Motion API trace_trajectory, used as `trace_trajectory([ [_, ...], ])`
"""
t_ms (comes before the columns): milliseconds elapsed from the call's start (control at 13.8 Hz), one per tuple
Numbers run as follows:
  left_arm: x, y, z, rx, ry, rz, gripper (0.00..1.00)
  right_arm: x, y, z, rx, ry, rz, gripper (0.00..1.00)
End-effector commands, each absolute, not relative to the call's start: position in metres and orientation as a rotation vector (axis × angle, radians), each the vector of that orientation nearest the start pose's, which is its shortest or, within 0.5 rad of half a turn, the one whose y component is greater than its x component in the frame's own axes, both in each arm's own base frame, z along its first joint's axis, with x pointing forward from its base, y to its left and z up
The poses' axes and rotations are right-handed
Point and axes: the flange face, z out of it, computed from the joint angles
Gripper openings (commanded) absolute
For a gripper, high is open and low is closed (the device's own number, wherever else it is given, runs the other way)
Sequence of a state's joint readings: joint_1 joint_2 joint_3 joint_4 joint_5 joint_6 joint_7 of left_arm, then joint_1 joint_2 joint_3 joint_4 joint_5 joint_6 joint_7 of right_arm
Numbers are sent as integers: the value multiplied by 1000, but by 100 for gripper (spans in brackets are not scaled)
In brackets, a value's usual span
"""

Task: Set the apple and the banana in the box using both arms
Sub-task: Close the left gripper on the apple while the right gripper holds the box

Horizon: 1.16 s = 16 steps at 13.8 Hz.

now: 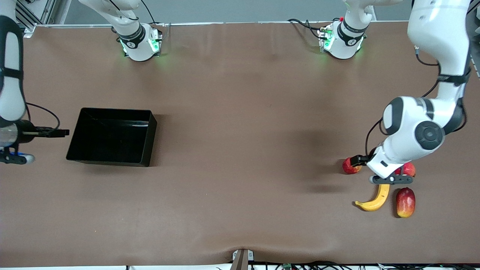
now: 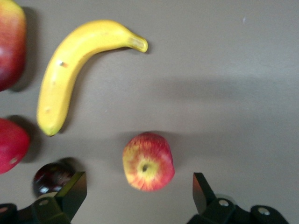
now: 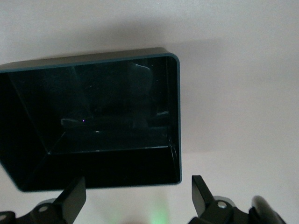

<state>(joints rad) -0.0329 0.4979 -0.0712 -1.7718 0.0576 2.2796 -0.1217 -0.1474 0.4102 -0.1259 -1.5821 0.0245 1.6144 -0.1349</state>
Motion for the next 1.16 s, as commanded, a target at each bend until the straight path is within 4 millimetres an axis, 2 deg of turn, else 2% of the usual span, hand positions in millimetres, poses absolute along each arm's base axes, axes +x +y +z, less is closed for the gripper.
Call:
trace_trajectory([
  [0, 646, -63, 254, -3150, -17, -18, 100, 593, -173, 352, -3050, 153, 492, 100],
  [218, 641, -63, 230, -3148, -31, 37, 100, 578, -170, 288, -3090, 54, 346, 100],
  [291, 639, -63, 222, -3147, -31, 54, 100, 574, -166, 278, -3094, 26, 330, 100],
  [436, 640, -59, 214, -3149, -41, 57, 100, 570, -178, 271, -3079, -87, 337, 100],
  [509, 641, -58, 213, -3150, -45, 57, 100, 565, -189, 264, -3067, -84, 345, 100],
  [582, 643, -58, 214, -3152, -48, 50, 100, 563, -191, 260, -3060, -72, 351, 100],
  [655, 643, -58, 212, -3161, -64, 55, 98, 560, -191, 257, -3054, -68, 363, 91],
  [800, 648, -59, 212, -3180, -96, 32, 94, 554, -194, 251, -3045, -51, 383, 38],
  [873, 650, -60, 213, -3185, -101, 26, 88, 550, -196, 248, -3037, -43, 394, 19],
  [945, 650, -60, 209, -3188, -107, 34, 76, 550, -195, 249, -3032, -39, 397, 2],
  [1018, 652, -61, 211, -3191, -108, 27, 62, 550, -194, 249, -3030, -41, 402, 0],
  [1091, 653, -61, 212, -3191, -108, 23, 43, 549, -194, 248, -3028, -39, 408, 0],
])
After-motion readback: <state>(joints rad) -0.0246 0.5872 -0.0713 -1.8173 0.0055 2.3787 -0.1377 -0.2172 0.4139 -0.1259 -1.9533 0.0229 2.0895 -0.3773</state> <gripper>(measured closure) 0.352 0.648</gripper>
